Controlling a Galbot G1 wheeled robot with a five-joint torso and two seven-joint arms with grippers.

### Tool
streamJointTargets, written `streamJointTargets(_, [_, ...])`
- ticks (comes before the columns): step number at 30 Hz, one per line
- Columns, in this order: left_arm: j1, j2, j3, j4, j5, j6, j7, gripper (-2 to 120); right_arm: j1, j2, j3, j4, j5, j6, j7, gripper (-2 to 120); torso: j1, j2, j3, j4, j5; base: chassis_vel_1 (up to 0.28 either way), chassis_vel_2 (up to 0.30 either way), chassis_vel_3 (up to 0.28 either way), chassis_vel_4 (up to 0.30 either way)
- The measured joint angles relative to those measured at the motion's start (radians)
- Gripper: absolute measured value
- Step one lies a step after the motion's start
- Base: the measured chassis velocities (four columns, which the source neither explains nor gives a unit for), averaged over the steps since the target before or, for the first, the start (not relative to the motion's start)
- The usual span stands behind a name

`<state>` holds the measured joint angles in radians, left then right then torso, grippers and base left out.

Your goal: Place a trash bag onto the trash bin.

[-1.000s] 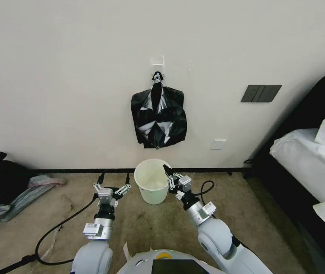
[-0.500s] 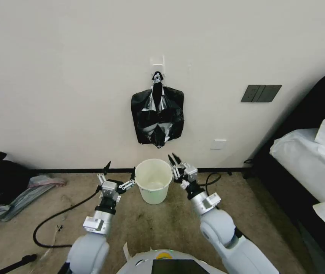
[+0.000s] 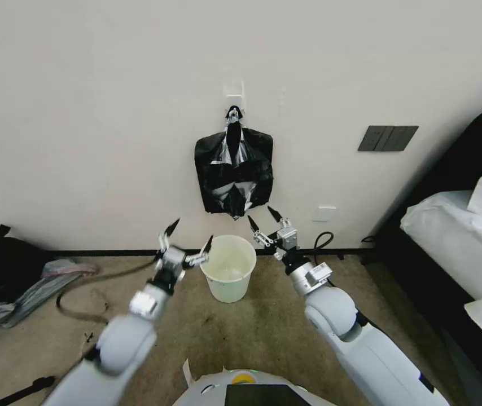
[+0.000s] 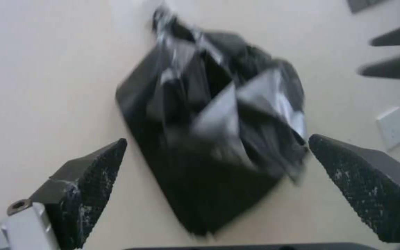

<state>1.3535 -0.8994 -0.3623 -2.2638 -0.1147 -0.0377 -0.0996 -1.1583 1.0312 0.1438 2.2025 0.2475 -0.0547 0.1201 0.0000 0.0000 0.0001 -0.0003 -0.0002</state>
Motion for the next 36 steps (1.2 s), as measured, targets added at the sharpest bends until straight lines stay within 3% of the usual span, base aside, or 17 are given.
streamJointTargets(2, [-0.198, 0.103, 0.113, 0.069, -0.045, 0.032, -0.026, 100, -0.014, -0.001, 0.028, 0.01, 0.015, -0.004, 0.003, 84, 0.0, 0.0, 0.0, 0.0, 0.0, 0.0, 0.0, 0.0, 0.0])
streamJointTargets(3, [-0.198, 0.103, 0.113, 0.069, -0.045, 0.032, -0.026, 100, -0.014, -0.001, 0.028, 0.01, 0.015, -0.004, 0.003, 84, 0.0, 0.0, 0.0, 0.0, 0.0, 0.0, 0.0, 0.0, 0.0])
streamJointTargets(5, [-0.411, 0.167, 0.255, 0.14, -0.072, 0.058, -0.04, 100, -0.029, 0.002, 0.054, 0.014, 0.026, -0.005, 0.007, 95, 0.0, 0.0, 0.0, 0.0, -0.0001, 0.0, 0.0, 0.0, 0.0])
streamJointTargets(6, [-0.411, 0.167, 0.255, 0.14, -0.072, 0.058, -0.04, 100, -0.029, 0.002, 0.054, 0.014, 0.026, -0.005, 0.007, 95, 0.0, 0.0, 0.0, 0.0, -0.0001, 0.0, 0.0, 0.0, 0.0])
streamJointTargets(9, [-0.618, 0.215, 0.4, 0.204, -0.075, 0.081, -0.042, 100, -0.039, 0.012, 0.08, 0.022, 0.039, -0.005, 0.011, 100, 0.0, 0.0, 0.0, -0.0001, 0.0002, 0.0, 0.0, 0.0, 0.0])
streamJointTargets(11, [-0.732, 0.224, 0.497, 0.244, -0.064, 0.095, -0.042, 100, -0.043, 0.016, 0.092, 0.028, 0.047, -0.005, 0.011, 100, 0.0, 0.0, 0.0, 0.0008, 0.0003, 0.0, 0.0, 0.0, 0.0])
streamJointTargets(18, [-0.921, 0.183, 0.662, 0.335, -0.036, 0.132, -0.045, 100, -0.047, 0.017, 0.113, 0.036, 0.063, -0.005, 0.011, 100, 0.0, 0.0, 0.0, -0.0001, 0.0002, 0.0, 0.0, 0.0, 0.0])
streamJointTargets(24, [-0.943, 0.165, 0.687, 0.36, -0.019, 0.15, -0.047, 87, -0.048, 0.018, 0.119, 0.037, 0.071, -0.005, 0.01, 100, 0.0, 0.0, 0.0, 0.0004, 0.0001, 0.0, 0.0, 0.0, 0.0])
streamJointTargets(27, [-0.932, 0.169, 0.687, 0.362, 0.005, 0.169, -0.047, 72, -0.043, 0.018, 0.12, 0.031, 0.082, -0.005, 0.011, 100, 0.0, 0.0, 0.0, 0.0004, 0.0001, 0.0, 0.0, 0.0, 0.0])
streamJointTargets(33, [-0.917, 0.172, 0.678, 0.362, 0.037, 0.209, -0.048, 56, -0.029, 0.015, 0.116, 0.028, 0.102, -0.007, 0.013, 100, 0.0, 0.0, 0.0, 0.0005, 0.0001, 0.0, 0.0, 0.0, 0.0])
streamJointTargets(36, [-0.904, 0.168, 0.659, 0.365, 0.04, 0.226, -0.054, 40, -0.02, 0.014, 0.112, 0.024, 0.116, -0.008, 0.015, 100, 0.0, 0.0, 0.0, 0.0004, 0.0002, 0.0, 0.0, 0.0, 0.0])
